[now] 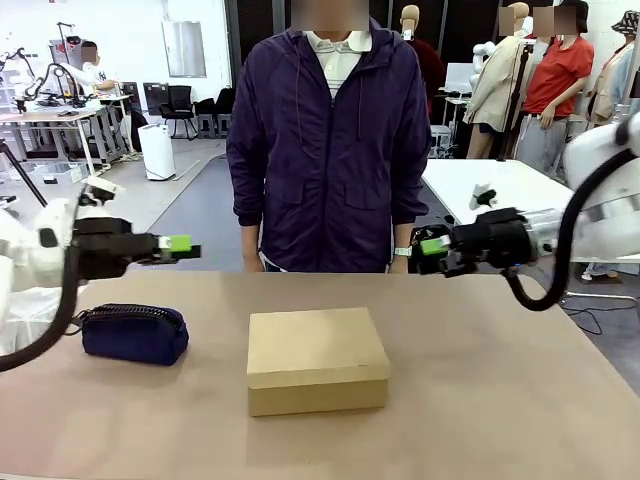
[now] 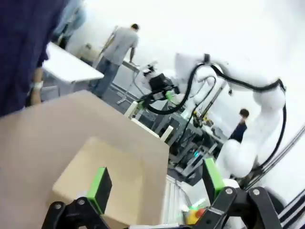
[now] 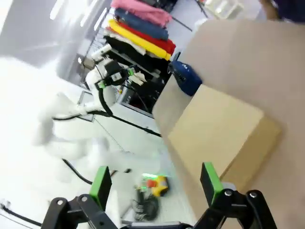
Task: Pack the items into the box.
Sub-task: Close the Mailer Box.
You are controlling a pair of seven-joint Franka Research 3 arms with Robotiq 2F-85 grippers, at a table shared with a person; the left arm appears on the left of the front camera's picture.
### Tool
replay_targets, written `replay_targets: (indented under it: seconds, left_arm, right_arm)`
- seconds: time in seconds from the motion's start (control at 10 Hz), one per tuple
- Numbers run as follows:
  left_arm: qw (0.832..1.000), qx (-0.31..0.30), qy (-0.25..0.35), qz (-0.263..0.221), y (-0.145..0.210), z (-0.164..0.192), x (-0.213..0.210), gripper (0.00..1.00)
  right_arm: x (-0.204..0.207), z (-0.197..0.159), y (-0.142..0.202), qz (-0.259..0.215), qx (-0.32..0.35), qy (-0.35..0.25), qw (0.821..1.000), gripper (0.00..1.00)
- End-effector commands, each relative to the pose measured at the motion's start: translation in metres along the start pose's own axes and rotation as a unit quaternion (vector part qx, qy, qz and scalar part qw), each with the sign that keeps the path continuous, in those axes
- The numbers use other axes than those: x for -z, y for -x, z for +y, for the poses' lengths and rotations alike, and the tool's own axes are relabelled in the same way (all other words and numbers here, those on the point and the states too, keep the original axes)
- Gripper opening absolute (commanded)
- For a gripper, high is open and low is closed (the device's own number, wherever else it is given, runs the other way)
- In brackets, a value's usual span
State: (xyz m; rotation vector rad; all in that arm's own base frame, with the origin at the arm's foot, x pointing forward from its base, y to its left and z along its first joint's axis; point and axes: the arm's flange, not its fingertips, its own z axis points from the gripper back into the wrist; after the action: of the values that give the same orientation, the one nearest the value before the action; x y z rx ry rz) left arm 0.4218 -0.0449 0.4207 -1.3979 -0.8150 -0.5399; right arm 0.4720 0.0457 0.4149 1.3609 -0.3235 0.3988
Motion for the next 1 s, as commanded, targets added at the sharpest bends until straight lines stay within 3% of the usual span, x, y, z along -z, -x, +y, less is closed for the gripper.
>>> replay_targets:
  seconds: [0.0,0.1,0.2,0.3,0.4,0.9]
  left_arm:
    - [0.982,-0.178,-0.065,-0.009,-0.006,-0.017,-0.050,1.00]
    - [0.967,-0.240,-0.083,0.024,0.001,-0.016,-0.071,1.00]
    - [0.948,-0.303,-0.057,0.076,0.009,-0.013,-0.086,1.00]
    - [0.962,-0.261,-0.015,0.074,0.007,-0.004,-0.088,1.00]
    - [0.968,-0.233,-0.086,0.024,0.013,-0.004,-0.082,1.00]
    - [0.968,-0.233,-0.086,0.024,0.013,-0.004,-0.082,1.00]
  right_arm:
    - [-0.043,0.017,0.020,-0.038,0.103,-0.006,0.994,1.00]
    - [-0.068,0.012,0.032,-0.070,0.139,-0.013,0.988,1.00]
    - [-0.088,0.000,0.041,-0.107,0.159,-0.004,0.981,1.00]
    - [-0.090,-0.020,0.035,-0.129,0.143,0.036,0.981,1.00]
    - [-0.079,0.001,0.036,-0.072,0.135,-0.002,0.988,1.00]
    - [-0.079,0.001,0.036,-0.072,0.135,-0.002,0.988,1.00]
